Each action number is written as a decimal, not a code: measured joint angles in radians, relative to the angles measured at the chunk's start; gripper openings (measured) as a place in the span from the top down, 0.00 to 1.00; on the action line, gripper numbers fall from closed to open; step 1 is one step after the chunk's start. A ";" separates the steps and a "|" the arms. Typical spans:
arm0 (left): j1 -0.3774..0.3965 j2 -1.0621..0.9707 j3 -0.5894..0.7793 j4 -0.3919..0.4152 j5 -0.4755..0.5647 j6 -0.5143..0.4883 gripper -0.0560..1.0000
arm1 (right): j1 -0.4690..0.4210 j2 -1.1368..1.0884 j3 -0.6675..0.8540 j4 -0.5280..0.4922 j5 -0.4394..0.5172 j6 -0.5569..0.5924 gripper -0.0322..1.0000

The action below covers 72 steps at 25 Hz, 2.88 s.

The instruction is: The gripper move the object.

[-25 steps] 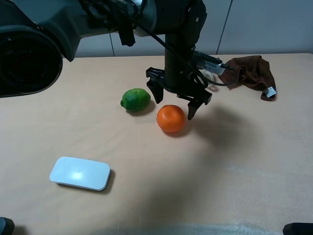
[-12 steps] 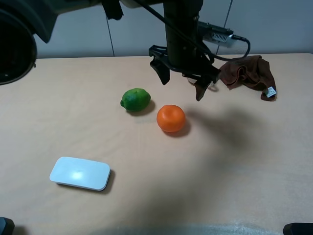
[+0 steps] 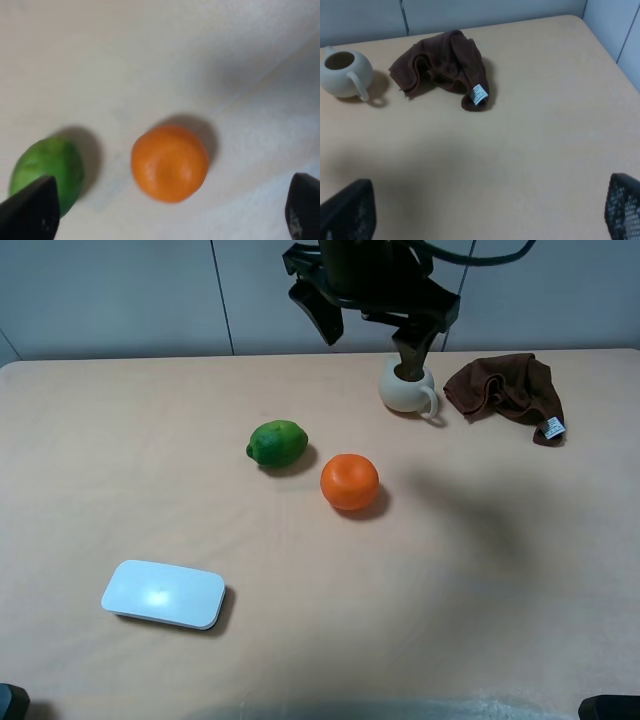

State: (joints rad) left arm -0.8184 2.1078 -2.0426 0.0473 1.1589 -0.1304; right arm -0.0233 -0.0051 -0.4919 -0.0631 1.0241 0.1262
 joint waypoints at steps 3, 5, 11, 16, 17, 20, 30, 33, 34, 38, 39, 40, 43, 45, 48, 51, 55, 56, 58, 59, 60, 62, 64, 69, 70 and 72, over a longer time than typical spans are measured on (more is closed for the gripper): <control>0.000 -0.073 0.085 0.021 0.000 0.002 0.09 | 0.000 0.000 0.000 0.000 0.000 0.000 0.30; 0.000 -0.125 0.146 0.025 0.000 0.009 0.09 | 0.000 0.000 0.000 0.000 0.000 0.000 0.30; 0.000 -0.306 0.289 0.038 0.000 0.059 0.09 | 0.000 0.000 0.000 0.000 0.000 0.000 0.30; 0.000 -0.443 0.397 0.063 0.001 0.094 0.08 | 0.000 0.000 0.000 0.000 0.000 0.000 0.30; 0.000 -0.473 0.416 0.066 0.001 0.096 0.07 | 0.000 0.000 0.000 0.000 0.000 0.000 0.30; 0.000 -0.556 0.488 0.075 0.001 0.109 0.04 | 0.000 0.000 0.000 0.000 0.000 0.000 0.30; 0.000 -0.901 0.771 0.080 0.002 0.111 0.01 | 0.000 0.000 0.000 0.000 0.000 0.000 0.30; 0.000 -1.003 0.819 0.079 0.003 0.111 0.01 | 0.000 0.000 0.000 0.001 -0.001 0.000 0.30; 0.000 -1.037 0.836 0.079 0.003 0.111 0.01 | 0.000 0.000 0.000 0.001 -0.001 0.000 0.30; 0.000 -1.161 0.915 0.079 0.003 0.111 0.01 | 0.000 0.000 0.000 0.001 -0.001 0.000 0.30; 0.001 -1.196 0.936 0.080 0.003 0.111 0.01 | 0.000 0.000 0.000 0.001 -0.001 0.000 0.30; 0.009 -1.232 0.960 0.077 0.003 0.111 0.01 | 0.000 0.000 0.000 0.001 -0.001 0.000 0.30; 0.071 -1.340 1.030 0.059 0.004 0.111 0.01 | 0.000 0.000 0.000 0.001 -0.001 0.000 0.30; 0.135 -1.407 1.073 0.054 0.004 0.111 0.01 | 0.000 0.000 0.000 0.001 -0.001 0.000 0.30; 0.237 -1.498 1.133 0.054 0.004 0.111 0.01 | 0.000 0.000 0.000 0.001 -0.001 0.000 0.30; 0.340 -1.584 1.185 0.054 0.004 0.111 0.01 | 0.000 0.000 0.000 0.001 -0.001 0.000 0.30; 0.462 -1.683 1.250 0.054 0.004 0.111 0.01 | 0.000 0.000 0.000 0.001 -0.001 0.000 0.30; 0.492 -1.707 1.266 0.054 0.004 0.111 0.01 | 0.000 0.000 0.000 0.001 -0.001 0.000 0.30; 0.542 -1.748 1.296 0.054 0.003 0.111 0.01 | 0.000 0.000 0.000 0.001 0.000 0.000 0.30; 0.567 -1.768 1.311 0.054 0.001 0.111 0.01 | 0.000 0.000 0.000 0.001 0.000 0.000 0.30; 0.590 -1.788 1.324 0.054 0.001 0.111 0.01 | 0.000 0.000 0.000 0.001 0.000 0.000 0.30; 0.632 -1.824 1.358 0.054 0.000 0.111 0.01 | 0.000 0.000 0.000 0.001 0.000 0.000 0.30; 0.670 -1.865 1.394 0.054 -0.013 0.111 0.01 | 0.000 0.000 0.000 0.001 0.000 0.000 0.30; 0.756 -1.970 1.502 0.023 -0.070 0.111 0.01 | 0.000 0.000 0.000 0.001 0.000 0.000 0.30; 0.772 -1.995 1.525 0.004 -0.082 0.111 0.01 | 0.000 0.000 0.000 0.001 0.000 0.000 0.30; 0.799 -2.045 1.551 -0.027 -0.087 0.118 0.01 | 0.000 0.000 0.000 0.001 0.000 0.000 0.30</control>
State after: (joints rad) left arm -0.0191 0.0629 -0.4920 0.0202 1.0716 -0.0129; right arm -0.0233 -0.0051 -0.4919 -0.0621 1.0239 0.1262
